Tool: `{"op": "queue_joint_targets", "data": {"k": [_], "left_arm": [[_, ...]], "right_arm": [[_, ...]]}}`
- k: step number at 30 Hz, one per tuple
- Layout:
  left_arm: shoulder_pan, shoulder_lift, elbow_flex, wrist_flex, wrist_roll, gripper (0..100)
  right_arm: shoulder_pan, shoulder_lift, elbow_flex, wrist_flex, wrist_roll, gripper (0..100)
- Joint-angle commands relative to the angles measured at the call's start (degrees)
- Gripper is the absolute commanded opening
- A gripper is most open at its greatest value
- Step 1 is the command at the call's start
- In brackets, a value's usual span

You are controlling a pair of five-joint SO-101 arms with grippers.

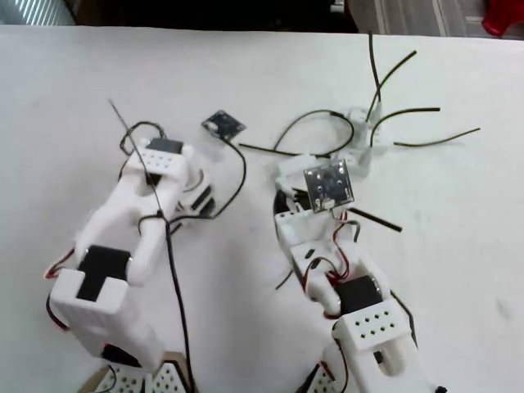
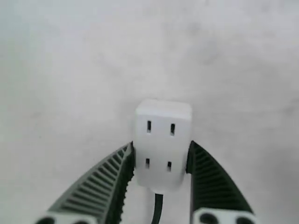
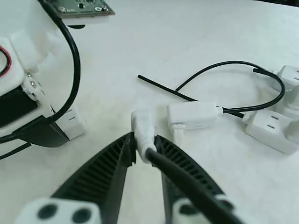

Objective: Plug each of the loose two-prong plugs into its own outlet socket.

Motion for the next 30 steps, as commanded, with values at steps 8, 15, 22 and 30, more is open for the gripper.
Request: {"op": "queue_joint_targets", "data": {"k": [8, 15, 22, 30], "left_arm": [[10.1, -3.9, -0.8, 3.7, -2.8, 25], [9.4, -3.9, -4.2, 7.9, -2.7, 27], [4.8, -3.9, -15.6, 18.3, -2.6, 28], [1.2, -3.9, -31.2, 28.2, 7.1, 28]], "right_arm": [[0.3, -0.7, -0.5, -1.5, -0.2, 1.7], [0.3, -0.7, -0.5, -1.5, -0.2, 1.7], [0.5, -0.7, -0.6, -1.5, -0.3, 1.7], [-0.5, -0.7, -0.6, -1.3, -0.3, 1.7]]}}
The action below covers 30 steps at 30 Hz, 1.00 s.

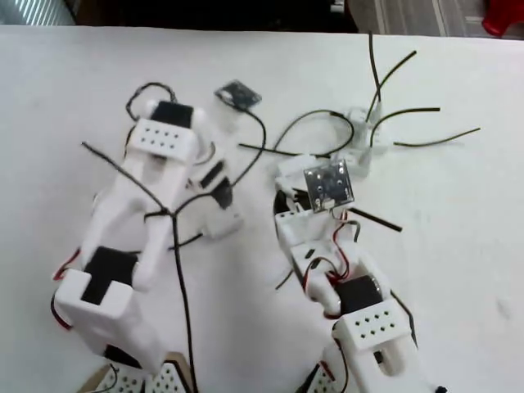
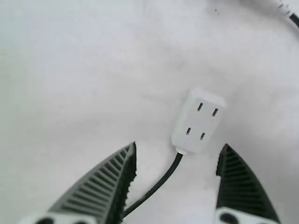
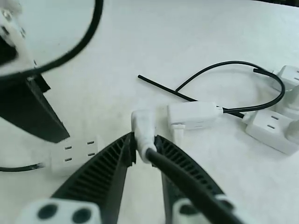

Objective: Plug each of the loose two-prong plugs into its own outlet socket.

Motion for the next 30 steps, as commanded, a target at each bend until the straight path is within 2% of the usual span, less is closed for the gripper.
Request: {"op": "queue_joint_targets", "data": {"k": [1, 6, 11, 18, 23, 27, 30], "left_arm": [[-2.5, -3.2, -8.6, 4.1, 4.7, 28], [-7.2, -3.2, -13.2, 6.1, 7.4, 22], [-8.2, -4.6, -15.6, 6.6, 7.5, 20], [-11.7, -17.8, -15.2, 6.6, 7.6, 20], [-15.6, -24.7, -5.3, 4.7, 7.6, 19], [-20.2, -32.6, 7.9, -2.9, 7.3, 13], [-22.5, -39.5, 18.5, -9.0, 7.5, 13]], "right_arm": [[-1.2, -0.7, -0.6, -1.1, -0.2, 1.7], [-5.6, -0.7, -2.5, 2.5, -0.2, 1.7], [-11.2, 0.1, -8.0, 8.0, -0.2, 1.7], [-12.8, 18.2, -18.4, 9.2, -0.4, 1.7], [-14.4, 28.0, -25.1, 9.6, -0.2, 1.7], [-16.4, 32.5, -27.3, 9.6, -0.2, 1.7], [-16.5, 35.6, -29.5, 9.6, -0.2, 1.7]]}}
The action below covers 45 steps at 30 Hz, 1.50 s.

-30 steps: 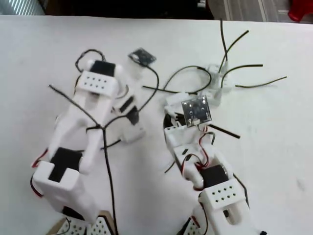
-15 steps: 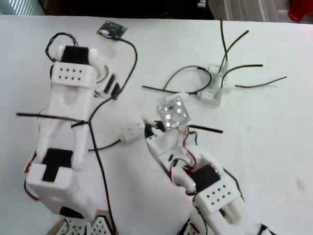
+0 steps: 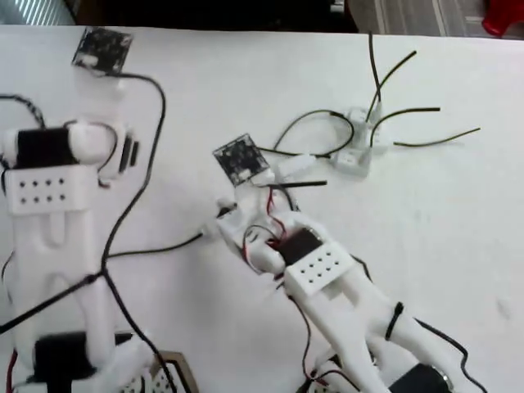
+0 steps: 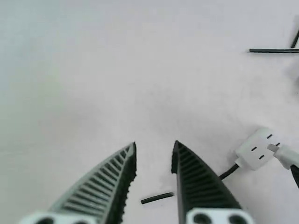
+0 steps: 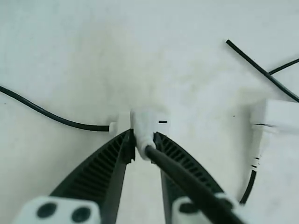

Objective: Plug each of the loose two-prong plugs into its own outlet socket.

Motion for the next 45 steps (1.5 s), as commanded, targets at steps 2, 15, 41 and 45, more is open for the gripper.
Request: {"op": "queue_joint_targets", "data": {"k": [2, 15, 41, 45], "left_arm": [[-4.0, -11.4, 14.9, -8.9, 0.5, 13], [-8.4, -17.5, 43.1, -26.0, 11.7, 14], [-9.8, -17.4, 45.7, -26.5, 11.8, 14], [-9.8, -17.5, 46.7, -27.3, 11.8, 14]], "right_arm": [[-0.6, 3.7, -5.5, 0.6, 0.4, 1.7], [2.2, 17.9, -22.3, 15.9, 5.6, 1.7], [3.0, 25.9, -25.2, 18.2, 9.5, 1.7], [3.4, 30.2, -28.0, 18.7, 6.5, 1.7]]}}
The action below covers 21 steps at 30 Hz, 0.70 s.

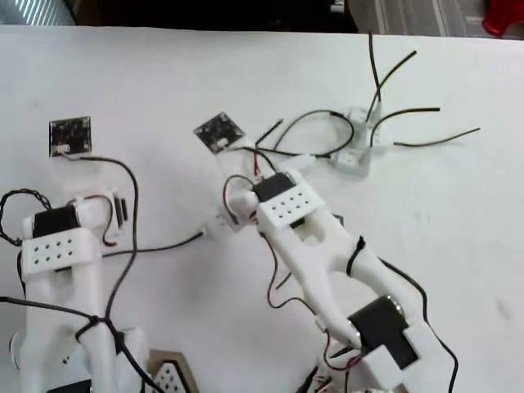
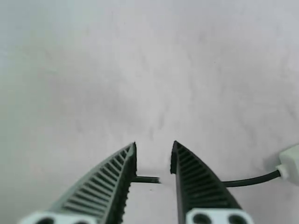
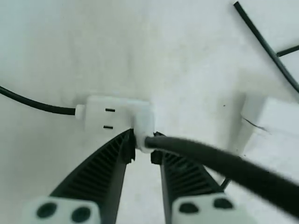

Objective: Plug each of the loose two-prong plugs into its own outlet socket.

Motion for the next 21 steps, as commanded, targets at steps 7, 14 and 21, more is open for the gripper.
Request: {"op": "queue_joint_targets", "data": {"k": [7, 14, 21], "left_arm": [[-0.6, -1.7, 2.8, -5.5, 0.2, 14], [-0.6, -1.7, 2.8, -5.6, 0.1, 14], [-0.6, -1.5, 2.9, -5.5, 0.1, 14]], "right_arm": [[-1.3, 4.2, -2.0, 3.7, -2.5, 1.7], [-2.2, 9.3, -1.5, 2.2, -2.0, 1.7], [0.2, 5.5, -1.6, -9.4, -2.0, 1.7]]}}
